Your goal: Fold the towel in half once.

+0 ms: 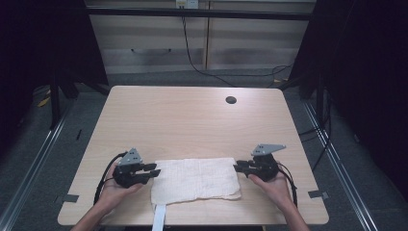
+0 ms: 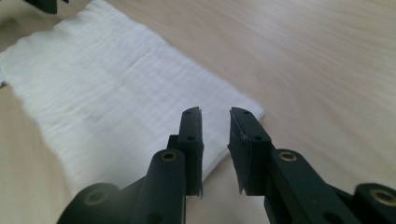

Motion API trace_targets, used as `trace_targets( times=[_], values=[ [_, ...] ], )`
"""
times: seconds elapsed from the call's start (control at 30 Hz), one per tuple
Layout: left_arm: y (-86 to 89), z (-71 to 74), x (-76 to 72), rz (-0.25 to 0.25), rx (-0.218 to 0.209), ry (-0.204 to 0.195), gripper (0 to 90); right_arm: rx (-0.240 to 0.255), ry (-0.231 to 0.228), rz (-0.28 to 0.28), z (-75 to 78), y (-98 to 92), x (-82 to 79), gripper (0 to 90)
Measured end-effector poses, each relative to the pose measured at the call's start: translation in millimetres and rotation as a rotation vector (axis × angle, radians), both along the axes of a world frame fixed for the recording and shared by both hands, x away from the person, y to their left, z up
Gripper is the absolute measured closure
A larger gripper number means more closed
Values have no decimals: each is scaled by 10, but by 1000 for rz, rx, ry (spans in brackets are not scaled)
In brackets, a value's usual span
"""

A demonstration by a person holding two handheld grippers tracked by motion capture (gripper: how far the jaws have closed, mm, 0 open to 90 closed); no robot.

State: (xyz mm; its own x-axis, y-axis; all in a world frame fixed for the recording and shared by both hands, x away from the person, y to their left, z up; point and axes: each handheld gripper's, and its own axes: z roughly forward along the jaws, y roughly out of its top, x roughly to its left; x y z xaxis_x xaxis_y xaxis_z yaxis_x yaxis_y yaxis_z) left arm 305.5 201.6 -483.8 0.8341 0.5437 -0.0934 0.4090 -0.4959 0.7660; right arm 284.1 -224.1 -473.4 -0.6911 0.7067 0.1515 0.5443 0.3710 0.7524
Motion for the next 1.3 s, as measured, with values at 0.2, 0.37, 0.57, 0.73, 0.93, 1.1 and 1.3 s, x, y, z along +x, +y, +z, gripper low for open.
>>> trace_targets(
  times=[0.2, 0.37, 0.57, 0.73, 0.93, 1.1, 1.3],
  values=[
    [-135, -124, 172, 12, 39, 20, 716, -24, 22, -10, -88, 115, 369, 747],
    [-137, -188, 173, 5, 46, 21, 716, -44, 28, -10, -214, 168, 476, 695],
    [-132, -210, 184, 4, 32, 12, 710, -54, 46, -4, -303, 185, 512, 677],
    [-120, -219, 188, 8, 16, 17, 710, -80, 29, 18, -299, 210, 483, 710],
    [-129, -214, 169, 8, 29, 10, 697, -62, 58, 39, -299, 221, 454, 866],
    [-108, -187, 170, 11, 42, 37, 699, -72, 54, 14, -291, 199, 429, 878],
    [-41, -49, 208, 38, 11, 17, 655, -73, 55, 8, -292, 185, 428, 879]
  ],
)
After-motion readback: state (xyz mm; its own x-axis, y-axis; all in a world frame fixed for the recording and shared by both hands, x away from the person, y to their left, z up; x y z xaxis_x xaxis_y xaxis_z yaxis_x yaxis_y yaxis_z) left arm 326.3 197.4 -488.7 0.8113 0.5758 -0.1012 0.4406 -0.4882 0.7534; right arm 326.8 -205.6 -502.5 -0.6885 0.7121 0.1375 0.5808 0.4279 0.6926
